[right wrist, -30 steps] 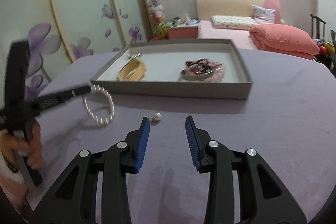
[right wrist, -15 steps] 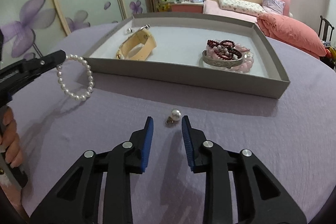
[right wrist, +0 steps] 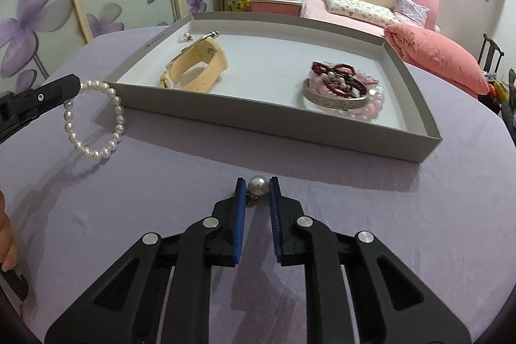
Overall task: Organize jewelry
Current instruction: 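Carry the pearl bracelet and pearl stud into the grey tray and release both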
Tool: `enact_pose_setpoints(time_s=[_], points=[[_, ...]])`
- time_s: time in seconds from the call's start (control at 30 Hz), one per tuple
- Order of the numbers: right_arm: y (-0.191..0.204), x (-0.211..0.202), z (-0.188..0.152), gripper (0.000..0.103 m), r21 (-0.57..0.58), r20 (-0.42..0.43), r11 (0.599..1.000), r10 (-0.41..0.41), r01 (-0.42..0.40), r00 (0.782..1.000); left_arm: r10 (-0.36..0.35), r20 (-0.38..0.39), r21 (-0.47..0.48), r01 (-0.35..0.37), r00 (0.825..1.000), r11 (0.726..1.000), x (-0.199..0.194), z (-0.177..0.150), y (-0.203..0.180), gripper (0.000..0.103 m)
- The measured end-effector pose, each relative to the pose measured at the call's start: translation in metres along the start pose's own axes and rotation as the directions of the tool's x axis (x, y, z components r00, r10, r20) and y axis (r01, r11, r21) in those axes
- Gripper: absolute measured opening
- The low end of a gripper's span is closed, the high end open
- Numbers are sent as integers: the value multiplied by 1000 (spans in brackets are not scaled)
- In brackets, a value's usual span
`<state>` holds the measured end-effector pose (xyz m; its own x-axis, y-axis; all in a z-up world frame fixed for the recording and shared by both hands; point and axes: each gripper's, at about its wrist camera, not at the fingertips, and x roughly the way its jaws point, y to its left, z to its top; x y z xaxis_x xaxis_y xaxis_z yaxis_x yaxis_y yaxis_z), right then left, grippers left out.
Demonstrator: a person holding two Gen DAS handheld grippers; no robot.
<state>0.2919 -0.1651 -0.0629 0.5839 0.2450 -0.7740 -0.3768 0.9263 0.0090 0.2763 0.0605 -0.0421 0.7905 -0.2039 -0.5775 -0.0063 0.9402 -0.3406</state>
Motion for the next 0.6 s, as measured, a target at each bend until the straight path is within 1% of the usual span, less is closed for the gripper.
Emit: enact_pose_setpoints(time_s=[0.17,0.3,0.43,0.6], points=[[-27,-11,-12,15,65,-2,997,-41,41,999,-7,0,6,7,1000,1000,0,0,-1,10],[-55,-23,-22,15,124,0,987,-106,105,994,-15,3,14,15,1000,1000,0,-1,-3,10],[-72,-41,-33,15,177,40,978,-122,113,992,-19,7,32,18,1000,999,-3,-2,-9,10],[-68,-58,-37,15,183,100,978,-116,96,988,-30,20,71,28,999,997,-14,-9,-22,10]])
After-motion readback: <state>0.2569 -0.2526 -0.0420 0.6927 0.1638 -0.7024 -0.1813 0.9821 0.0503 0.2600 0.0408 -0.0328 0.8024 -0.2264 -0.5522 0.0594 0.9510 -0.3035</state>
